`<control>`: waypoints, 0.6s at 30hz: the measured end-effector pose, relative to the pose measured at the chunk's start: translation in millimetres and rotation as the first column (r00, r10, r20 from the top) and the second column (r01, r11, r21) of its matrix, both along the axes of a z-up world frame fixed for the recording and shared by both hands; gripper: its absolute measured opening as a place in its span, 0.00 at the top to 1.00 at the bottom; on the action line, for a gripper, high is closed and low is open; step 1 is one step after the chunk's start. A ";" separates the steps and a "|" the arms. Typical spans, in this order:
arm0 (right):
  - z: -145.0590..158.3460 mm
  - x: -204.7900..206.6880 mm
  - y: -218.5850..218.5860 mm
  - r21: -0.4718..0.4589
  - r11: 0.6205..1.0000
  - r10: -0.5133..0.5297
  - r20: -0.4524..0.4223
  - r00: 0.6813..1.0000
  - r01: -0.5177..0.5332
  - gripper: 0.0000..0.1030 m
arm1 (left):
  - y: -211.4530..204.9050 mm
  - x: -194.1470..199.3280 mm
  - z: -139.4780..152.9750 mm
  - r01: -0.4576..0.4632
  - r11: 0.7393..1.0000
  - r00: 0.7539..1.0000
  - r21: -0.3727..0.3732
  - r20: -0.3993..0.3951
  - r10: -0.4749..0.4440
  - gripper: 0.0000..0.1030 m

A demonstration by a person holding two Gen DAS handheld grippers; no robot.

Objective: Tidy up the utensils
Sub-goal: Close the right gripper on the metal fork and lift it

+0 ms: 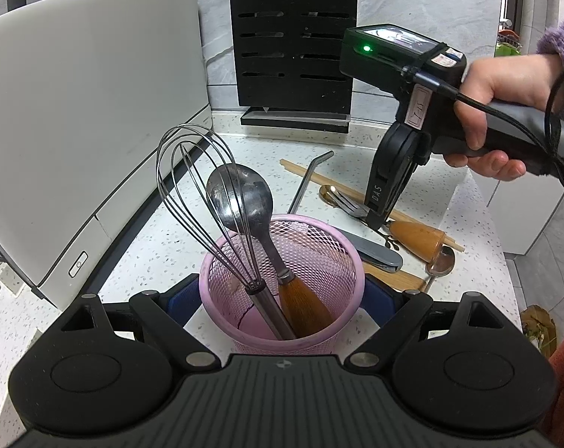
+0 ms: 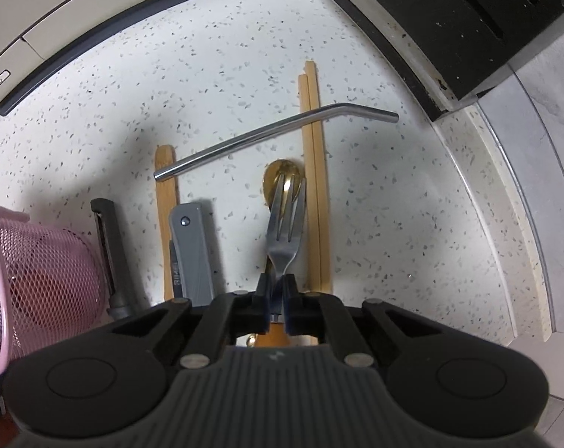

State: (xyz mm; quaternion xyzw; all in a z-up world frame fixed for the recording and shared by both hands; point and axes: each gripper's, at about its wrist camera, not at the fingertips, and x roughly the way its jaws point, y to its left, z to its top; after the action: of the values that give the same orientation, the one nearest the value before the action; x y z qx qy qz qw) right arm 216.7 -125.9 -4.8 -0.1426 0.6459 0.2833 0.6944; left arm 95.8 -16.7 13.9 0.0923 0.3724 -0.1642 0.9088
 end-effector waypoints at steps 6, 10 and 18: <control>2.3 -7.5 -10.5 0.027 1.000 -0.011 0.034 0.999 0.010 0.98 | -0.3 1.3 0.2 0.007 1.000 1.000 0.003 -0.009 -0.007 0.00; 11.8 -21.1 -16.9 0.072 0.997 -0.005 0.075 0.997 -0.001 0.98 | 0.7 4.2 1.1 0.007 1.000 1.000 0.000 -0.018 -0.007 0.00; 41.8 -47.9 -50.8 0.244 0.969 -0.088 0.160 0.983 0.047 0.99 | -3.1 7.0 1.6 0.013 1.000 0.999 0.027 -0.037 -0.012 0.00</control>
State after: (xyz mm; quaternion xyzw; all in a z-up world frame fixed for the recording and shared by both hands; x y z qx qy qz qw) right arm 168.9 -176.7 37.0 -0.0594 0.5499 0.3219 0.7684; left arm 102.8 -19.8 15.5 0.1039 0.3906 -0.1667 0.8993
